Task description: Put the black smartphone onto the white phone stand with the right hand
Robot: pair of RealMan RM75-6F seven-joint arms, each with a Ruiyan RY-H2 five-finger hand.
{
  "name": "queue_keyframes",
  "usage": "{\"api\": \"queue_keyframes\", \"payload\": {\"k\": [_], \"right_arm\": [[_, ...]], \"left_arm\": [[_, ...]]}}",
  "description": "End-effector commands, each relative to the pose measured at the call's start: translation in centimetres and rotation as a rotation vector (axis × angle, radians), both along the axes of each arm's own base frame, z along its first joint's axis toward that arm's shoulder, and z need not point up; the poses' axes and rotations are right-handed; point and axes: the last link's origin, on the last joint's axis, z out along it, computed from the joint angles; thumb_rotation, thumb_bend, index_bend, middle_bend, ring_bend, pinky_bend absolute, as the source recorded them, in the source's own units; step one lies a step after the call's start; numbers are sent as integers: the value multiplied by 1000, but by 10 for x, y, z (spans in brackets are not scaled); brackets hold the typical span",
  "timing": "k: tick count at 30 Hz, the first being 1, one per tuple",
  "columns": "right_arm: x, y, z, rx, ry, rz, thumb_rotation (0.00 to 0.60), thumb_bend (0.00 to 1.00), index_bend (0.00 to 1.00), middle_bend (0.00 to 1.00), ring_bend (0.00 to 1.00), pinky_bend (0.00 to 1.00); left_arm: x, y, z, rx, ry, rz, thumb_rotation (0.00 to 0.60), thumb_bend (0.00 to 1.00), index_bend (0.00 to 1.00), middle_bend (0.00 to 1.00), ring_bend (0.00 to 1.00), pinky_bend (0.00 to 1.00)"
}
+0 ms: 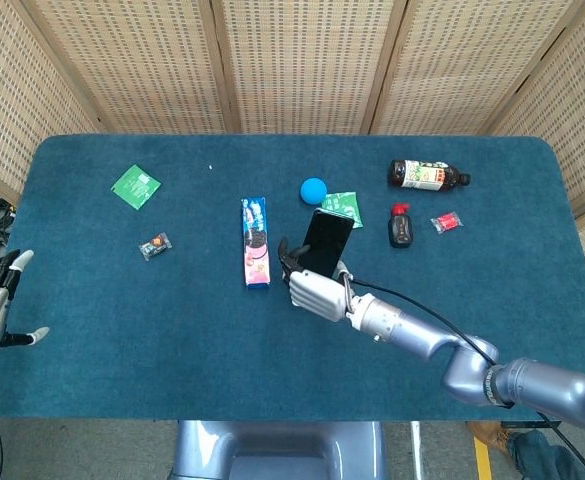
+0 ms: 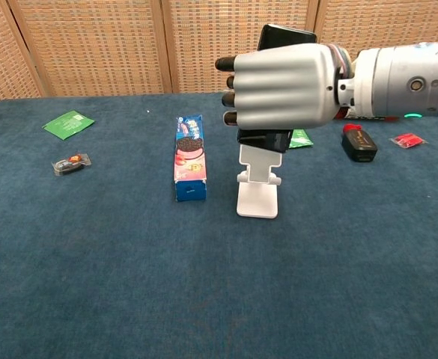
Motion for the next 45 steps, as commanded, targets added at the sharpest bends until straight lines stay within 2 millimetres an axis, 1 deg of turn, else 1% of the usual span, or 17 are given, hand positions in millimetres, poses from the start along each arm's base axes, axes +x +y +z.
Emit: {"api": "queue_keyframes", "payload": {"k": [1, 2, 6, 18, 24, 30, 33, 39, 45], "right_arm": [[1, -7, -4, -3, 27, -21, 600, 269, 585, 516, 487, 282], [-2, -11, -4, -11, 43, -27, 600, 269, 585, 516, 487, 282], [-3, -10, -8, -7, 64, -13, 600, 269, 586, 515, 487, 282], [2, -6, -23, 49, 52, 35, 600, 273, 587, 516, 487, 282], [0, -11, -28, 62, 69, 54, 600, 274, 587, 516, 487, 282], [-2, -11, -32, 76, 80, 60, 600, 274, 587, 516, 487, 282], [-5, -13, -34, 74, 98, 65, 600, 274, 587, 516, 487, 281], [-12, -13, -33, 74, 110, 65, 600, 274, 587, 515, 487, 282], [-22, -8, -35, 89, 118, 54, 600, 273, 585, 512, 487, 281]], "left_arm": [[-1, 1, 0, -2, -2, 6, 600, 0, 0, 0, 0, 0], [-2, 2, 0, -3, -4, 12, 600, 0, 0, 0, 0, 0], [-3, 4, -1, -6, -5, 14, 600, 0, 0, 0, 0, 0], [-4, 6, -2, -8, -4, 24, 600, 0, 0, 0, 0, 0], [-6, 6, 0, -4, -6, 31, 600, 0, 0, 0, 0, 0], [-5, 6, 1, 0, -8, 32, 600, 0, 0, 0, 0, 0], [-5, 6, 2, 2, -11, 30, 600, 0, 0, 0, 0, 0], [-5, 5, 2, 3, -13, 31, 600, 0, 0, 0, 0, 0], [-5, 5, 2, 2, -11, 29, 600, 0, 0, 0, 0, 0]]}}
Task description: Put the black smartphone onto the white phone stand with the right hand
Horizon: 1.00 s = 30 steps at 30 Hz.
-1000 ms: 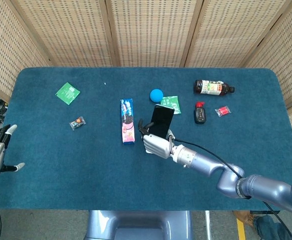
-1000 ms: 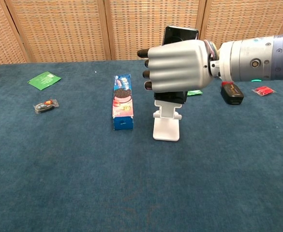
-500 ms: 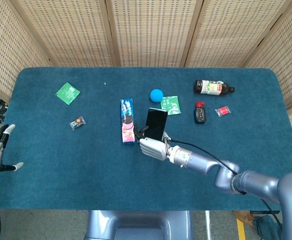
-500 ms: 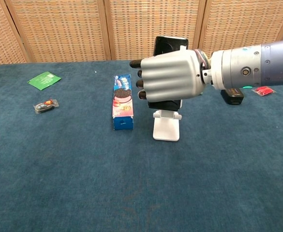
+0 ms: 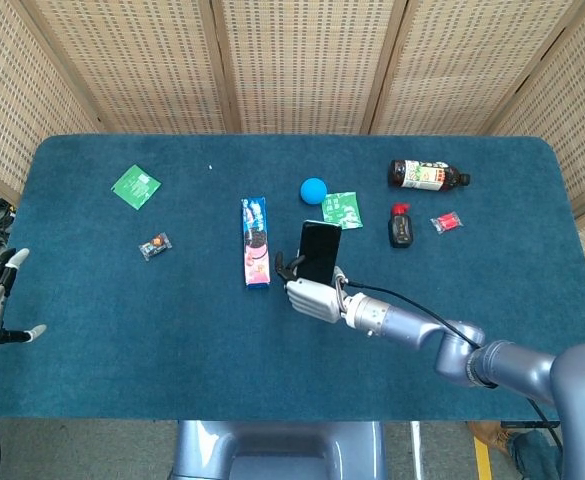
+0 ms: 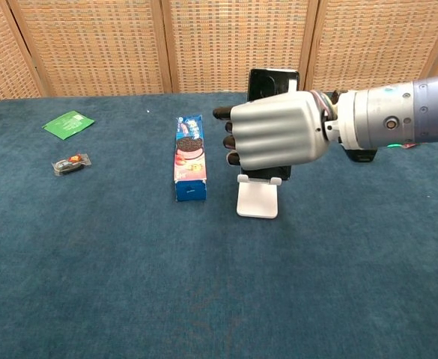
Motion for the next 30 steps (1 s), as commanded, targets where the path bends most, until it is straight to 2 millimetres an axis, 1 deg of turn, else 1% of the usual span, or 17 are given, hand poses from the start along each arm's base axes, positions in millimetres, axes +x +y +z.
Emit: {"api": "queue_keyframes", "payload": {"k": [1, 3, 5, 8, 10, 12, 18, 21, 23, 24, 25, 26, 27, 28, 30], "right_arm": [[-3, 2, -1, 7, -4, -4, 600, 271, 573, 502, 484, 280], [-4, 3, -2, 11, -7, -18, 600, 263, 510, 458, 462, 265], [-5, 4, -2, 15, -13, -34, 600, 248, 384, 358, 391, 231], [-6, 6, -2, 12, -19, -37, 600, 232, 238, 225, 298, 181], [-7, 6, -1, 9, -27, -36, 600, 229, 188, 184, 277, 158], [-8, 7, 0, 7, -33, -40, 600, 228, 171, 170, 273, 149], [-9, 9, 5, 0, -49, -42, 600, 228, 168, 167, 272, 149], [-9, 12, 13, -6, -80, -42, 600, 228, 168, 168, 272, 149], [-10, 15, 25, -16, -123, -46, 600, 227, 168, 168, 271, 149], [-6, 10, 37, -34, -167, -58, 600, 228, 168, 168, 271, 149], [-6, 10, 42, -36, -184, -66, 600, 228, 168, 167, 271, 149], [-13, 11, 63, -58, -264, -108, 600, 228, 168, 167, 271, 148], [-27, 16, 87, -80, -361, -175, 600, 228, 168, 167, 271, 148], [-38, 22, 102, -89, -423, -223, 600, 228, 168, 166, 271, 145], [-54, 29, 119, -101, -514, -304, 600, 226, 163, 159, 268, 132]], "left_arm": [[0, 0, 0, 0, 0, -1, 600, 0, 0, 0, 0, 0], [1, 0, -1, -2, 1, -1, 600, 0, 0, 0, 0, 0], [1, 0, -2, -5, 1, -1, 600, 0, 0, 0, 0, 0], [1, 0, -2, -6, 1, 0, 600, 0, 0, 0, 0, 0], [1, 0, -2, -7, 1, -1, 600, 0, 0, 0, 0, 0], [2, 0, -2, -7, -1, -3, 600, 0, 0, 0, 0, 0], [2, 0, -2, -7, -1, -5, 600, 0, 0, 0, 0, 0], [3, -1, -1, -6, -4, -9, 600, 0, 0, 0, 0, 0], [3, -2, -1, -6, -6, -14, 600, 0, 0, 0, 0, 0], [4, -3, -1, -6, -8, -18, 600, 0, 0, 0, 0, 0], [4, -3, -1, -7, -10, -20, 600, 0, 0, 0, 0, 0], [6, -4, 0, -4, -15, -28, 600, 0, 0, 0, 0, 0], [8, -5, 2, 1, -21, -39, 600, 0, 0, 0, 0, 0], [8, -7, 2, 3, -23, -48, 600, 0, 0, 0, 0, 0], [10, -9, 4, 6, -27, -63, 600, 0, 0, 0, 0, 0]]}}
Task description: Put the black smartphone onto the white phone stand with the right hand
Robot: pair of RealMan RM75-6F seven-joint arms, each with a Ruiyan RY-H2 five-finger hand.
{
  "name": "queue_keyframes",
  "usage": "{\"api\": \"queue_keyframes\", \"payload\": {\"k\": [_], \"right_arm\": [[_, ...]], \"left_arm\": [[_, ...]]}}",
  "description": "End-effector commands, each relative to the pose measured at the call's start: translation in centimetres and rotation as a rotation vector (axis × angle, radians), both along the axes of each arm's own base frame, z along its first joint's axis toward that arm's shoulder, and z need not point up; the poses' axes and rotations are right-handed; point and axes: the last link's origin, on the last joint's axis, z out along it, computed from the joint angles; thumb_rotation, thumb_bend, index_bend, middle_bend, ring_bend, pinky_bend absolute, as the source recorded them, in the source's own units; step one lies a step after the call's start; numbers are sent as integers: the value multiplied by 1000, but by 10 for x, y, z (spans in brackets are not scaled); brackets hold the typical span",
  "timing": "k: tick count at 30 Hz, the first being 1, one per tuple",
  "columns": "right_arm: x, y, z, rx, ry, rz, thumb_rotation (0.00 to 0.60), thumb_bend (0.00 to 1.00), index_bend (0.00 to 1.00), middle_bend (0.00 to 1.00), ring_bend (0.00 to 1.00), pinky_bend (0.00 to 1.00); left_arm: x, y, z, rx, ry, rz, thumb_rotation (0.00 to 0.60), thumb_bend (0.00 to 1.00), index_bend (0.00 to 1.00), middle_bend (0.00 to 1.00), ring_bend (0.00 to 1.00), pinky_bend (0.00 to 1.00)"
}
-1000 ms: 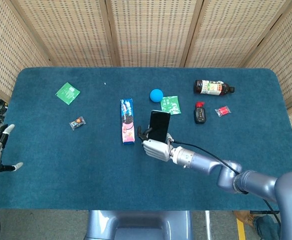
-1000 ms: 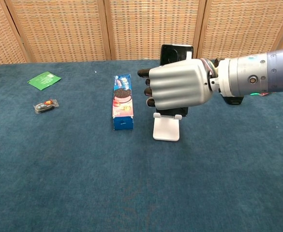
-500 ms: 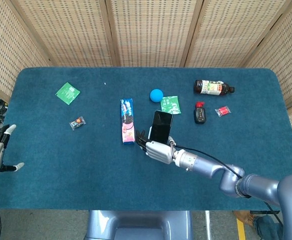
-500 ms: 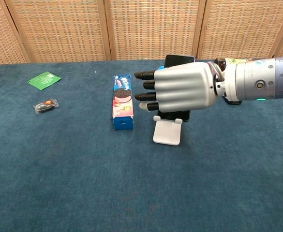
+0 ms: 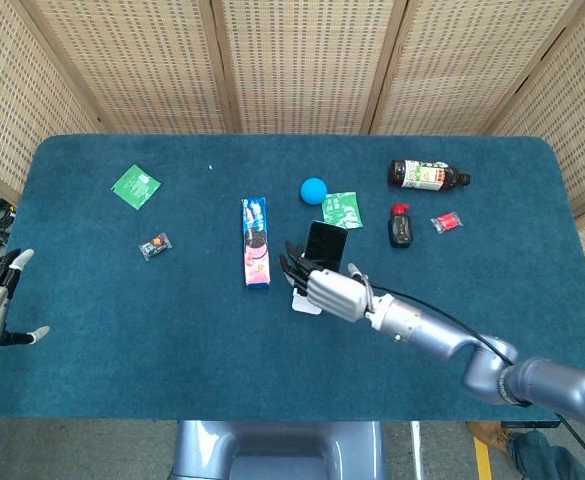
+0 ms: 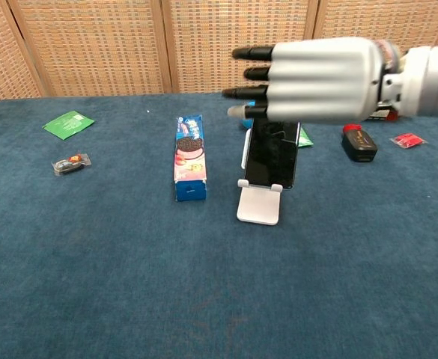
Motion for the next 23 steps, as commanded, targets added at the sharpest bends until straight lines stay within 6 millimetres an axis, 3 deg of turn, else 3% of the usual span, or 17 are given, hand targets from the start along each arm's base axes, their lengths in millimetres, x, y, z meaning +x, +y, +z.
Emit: {"api": "queue_keyframes", "payload": {"k": [1, 3, 5, 8, 15, 23], "right_arm": [[-50, 19, 69, -49, -339, -264, 600, 222, 157, 150, 254, 121], [-76, 30, 81, -46, -496, -425, 600, 182, 134, 108, 186, 90], [-89, 36, 85, -37, -580, -504, 600, 66, 89, 45, 88, 51], [-118, 53, 91, -5, -765, -676, 600, 0, 25, 2, 14, 10], [-158, 86, 91, 31, -985, -845, 600, 0, 0, 0, 0, 0], [-189, 113, 90, -8, -1067, -918, 600, 0, 0, 0, 0, 0]], "left_arm": [[3, -5, 3, 8, -12, -30, 600, 0, 0, 0, 0, 0], [7, -8, 4, 12, -20, -52, 600, 0, 0, 0, 0, 0], [8, -11, 6, 15, -24, -65, 600, 0, 0, 0, 0, 0], [13, -16, 7, 22, -31, -95, 600, 0, 0, 0, 0, 0], [17, -26, 7, 32, -33, -141, 600, 0, 0, 0, 0, 0], [18, -35, 9, 45, -38, -163, 600, 0, 0, 0, 0, 0]]}}
